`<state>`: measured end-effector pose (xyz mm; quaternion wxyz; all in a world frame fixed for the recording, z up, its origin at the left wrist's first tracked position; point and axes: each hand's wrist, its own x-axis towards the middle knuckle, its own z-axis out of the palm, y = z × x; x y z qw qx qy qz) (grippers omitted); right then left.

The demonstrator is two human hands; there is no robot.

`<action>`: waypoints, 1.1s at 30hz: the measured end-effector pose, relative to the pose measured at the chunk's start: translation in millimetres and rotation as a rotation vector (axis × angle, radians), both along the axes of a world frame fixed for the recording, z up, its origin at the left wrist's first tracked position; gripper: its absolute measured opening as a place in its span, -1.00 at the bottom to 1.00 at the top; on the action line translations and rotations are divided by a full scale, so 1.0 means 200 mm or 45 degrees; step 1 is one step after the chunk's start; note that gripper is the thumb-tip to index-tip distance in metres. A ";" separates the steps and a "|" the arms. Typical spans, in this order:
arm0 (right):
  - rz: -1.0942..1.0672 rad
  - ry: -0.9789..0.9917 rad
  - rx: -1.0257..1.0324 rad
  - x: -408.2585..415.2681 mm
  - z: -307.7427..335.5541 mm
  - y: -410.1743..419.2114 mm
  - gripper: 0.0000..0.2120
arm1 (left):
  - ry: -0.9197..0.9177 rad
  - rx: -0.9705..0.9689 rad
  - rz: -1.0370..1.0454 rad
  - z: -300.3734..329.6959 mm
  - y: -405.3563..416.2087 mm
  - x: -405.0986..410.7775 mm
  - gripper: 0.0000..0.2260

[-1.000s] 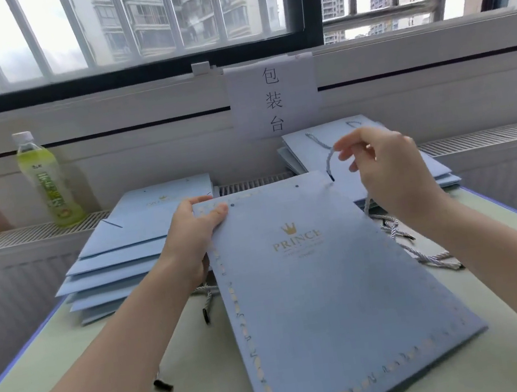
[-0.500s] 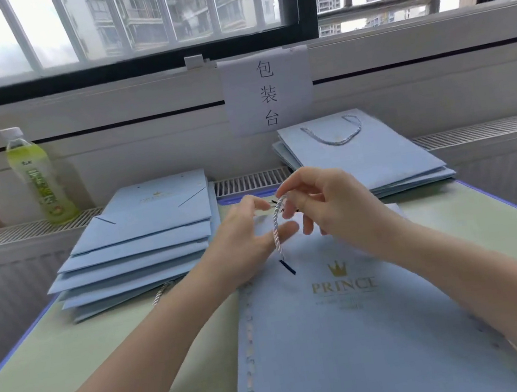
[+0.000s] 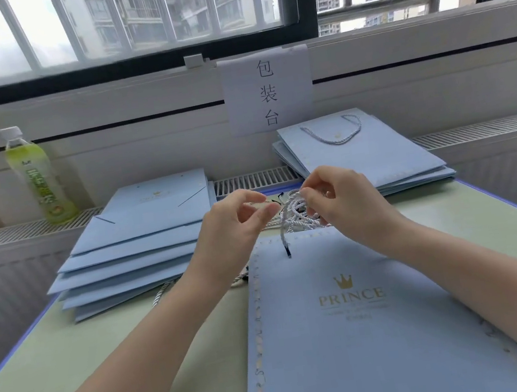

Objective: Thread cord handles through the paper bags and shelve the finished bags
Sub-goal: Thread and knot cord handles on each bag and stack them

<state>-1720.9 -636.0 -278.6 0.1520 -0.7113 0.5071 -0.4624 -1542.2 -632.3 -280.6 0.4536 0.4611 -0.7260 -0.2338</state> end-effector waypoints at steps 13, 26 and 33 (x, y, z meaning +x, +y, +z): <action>-0.131 -0.233 -0.063 -0.04 0.01 -0.03 -0.90 | 0.056 0.036 -0.144 -0.03 -0.03 0.01 -0.75; 0.229 0.431 -0.190 0.07 -0.07 0.03 -0.74 | 0.171 0.399 -0.360 -0.02 0.05 -0.05 -0.70; 0.087 0.448 -0.298 0.04 -0.08 0.01 -0.85 | 0.172 0.277 -0.155 -0.03 0.05 -0.06 -0.80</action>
